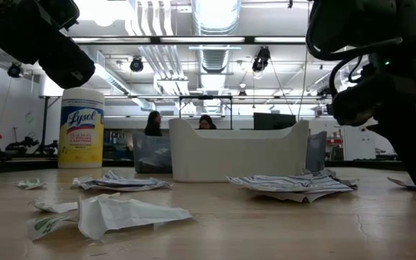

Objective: Pick & Place First Aid Supplies
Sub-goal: Put the ointment pack into the top black bin

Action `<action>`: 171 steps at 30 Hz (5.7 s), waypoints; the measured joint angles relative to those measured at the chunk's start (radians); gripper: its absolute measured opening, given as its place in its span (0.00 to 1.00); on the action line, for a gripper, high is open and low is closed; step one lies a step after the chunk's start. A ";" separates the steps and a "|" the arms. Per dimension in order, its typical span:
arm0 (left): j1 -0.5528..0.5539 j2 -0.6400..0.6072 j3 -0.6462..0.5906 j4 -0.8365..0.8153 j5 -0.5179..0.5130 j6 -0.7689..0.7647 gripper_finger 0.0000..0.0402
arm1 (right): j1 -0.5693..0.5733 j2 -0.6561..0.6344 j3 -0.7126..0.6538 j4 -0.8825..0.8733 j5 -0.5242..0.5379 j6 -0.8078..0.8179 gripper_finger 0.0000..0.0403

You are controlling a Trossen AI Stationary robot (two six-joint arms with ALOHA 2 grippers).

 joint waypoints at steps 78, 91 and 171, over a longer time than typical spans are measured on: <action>0.000 0.000 0.000 0.000 0.000 -0.008 0.29 | -0.593 -0.641 -0.001 0.572 0.423 -1.659 0.02; 0.000 0.000 0.000 0.000 0.000 -0.008 0.29 | -0.886 -0.459 0.020 0.701 0.092 -1.825 0.02; 0.000 0.000 0.000 0.000 -0.064 0.000 0.29 | -1.012 0.745 1.420 -0.528 -0.003 -2.413 0.06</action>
